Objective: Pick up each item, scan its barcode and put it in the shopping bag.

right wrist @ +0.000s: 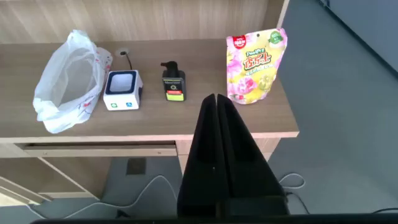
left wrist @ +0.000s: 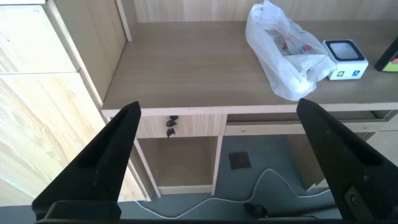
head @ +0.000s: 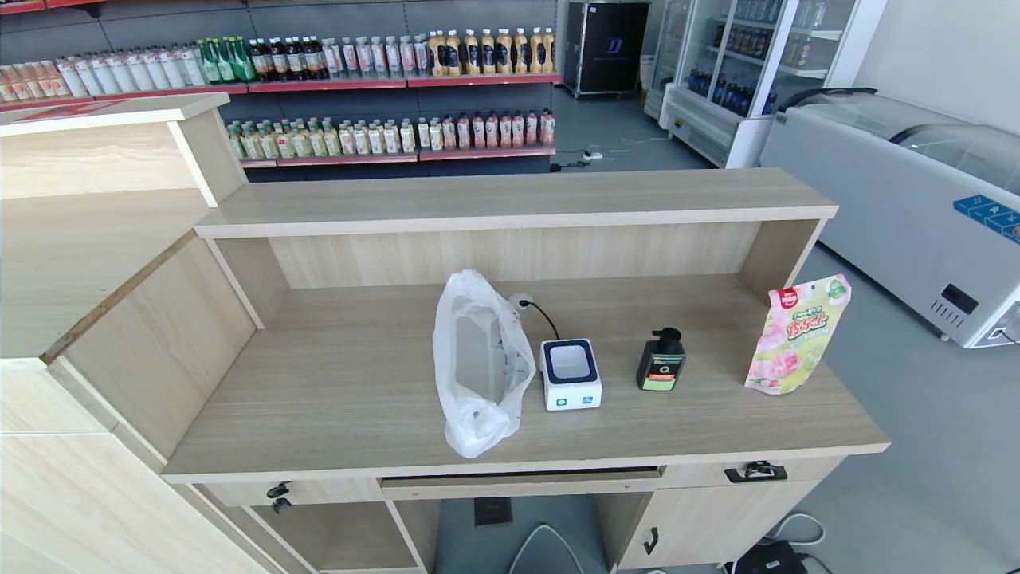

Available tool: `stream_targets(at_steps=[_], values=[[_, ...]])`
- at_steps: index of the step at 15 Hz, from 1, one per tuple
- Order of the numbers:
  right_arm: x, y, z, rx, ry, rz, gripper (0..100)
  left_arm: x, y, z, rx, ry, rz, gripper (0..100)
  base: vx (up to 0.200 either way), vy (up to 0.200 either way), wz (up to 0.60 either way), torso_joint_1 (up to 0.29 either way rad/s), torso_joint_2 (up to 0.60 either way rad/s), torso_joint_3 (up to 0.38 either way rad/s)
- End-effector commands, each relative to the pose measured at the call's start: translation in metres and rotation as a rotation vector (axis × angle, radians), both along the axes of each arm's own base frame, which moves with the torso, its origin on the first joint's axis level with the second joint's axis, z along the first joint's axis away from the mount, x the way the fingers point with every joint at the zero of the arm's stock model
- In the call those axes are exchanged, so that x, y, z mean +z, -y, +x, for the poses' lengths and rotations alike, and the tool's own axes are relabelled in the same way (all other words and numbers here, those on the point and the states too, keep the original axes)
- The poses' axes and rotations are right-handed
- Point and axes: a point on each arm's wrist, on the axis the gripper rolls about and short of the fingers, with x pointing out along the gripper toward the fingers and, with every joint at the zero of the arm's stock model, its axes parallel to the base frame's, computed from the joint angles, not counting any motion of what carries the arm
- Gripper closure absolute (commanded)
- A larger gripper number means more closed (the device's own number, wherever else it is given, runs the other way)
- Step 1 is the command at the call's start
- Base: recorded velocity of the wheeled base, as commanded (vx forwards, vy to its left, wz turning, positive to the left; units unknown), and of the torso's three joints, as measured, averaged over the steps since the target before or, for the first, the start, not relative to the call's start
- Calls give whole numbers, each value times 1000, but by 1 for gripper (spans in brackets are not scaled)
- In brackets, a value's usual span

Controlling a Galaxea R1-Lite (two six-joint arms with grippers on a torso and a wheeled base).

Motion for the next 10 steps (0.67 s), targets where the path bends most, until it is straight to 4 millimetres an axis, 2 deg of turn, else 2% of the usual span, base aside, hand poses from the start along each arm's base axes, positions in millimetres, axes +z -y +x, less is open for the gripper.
stream_targets(at_steps=[1,2,3,4,5,7,8,10], values=[[75,9,139,-57,-159,-54,100,0,0,0,0,-1,0,0,0,0,0,0,0,0],[70,16,171,-55,-144,-91,100,0,0,0,0,-1,0,0,0,0,0,0,0,0],[64,18,183,-41,-147,-94,100,0,0,0,0,-1,0,0,0,0,0,0,0,0],[49,28,207,1,-171,-122,0,0,0,0,0,-1,0,0,0,0,0,0,0,0],[29,38,223,35,-210,-166,0,0,0,0,0,-1,0,0,0,0,0,0,0,0],[-13,43,242,181,-260,-221,0,0,0,0,0,-1,0,0,0,0,0,0,0,0],[-44,51,268,289,-262,-346,0,0,0,0,0,-1,0,0,0,0,0,0,0,0],[-63,59,297,407,-223,-451,0,0,0,0,0,-1,0,0,0,0,0,0,0,0]])
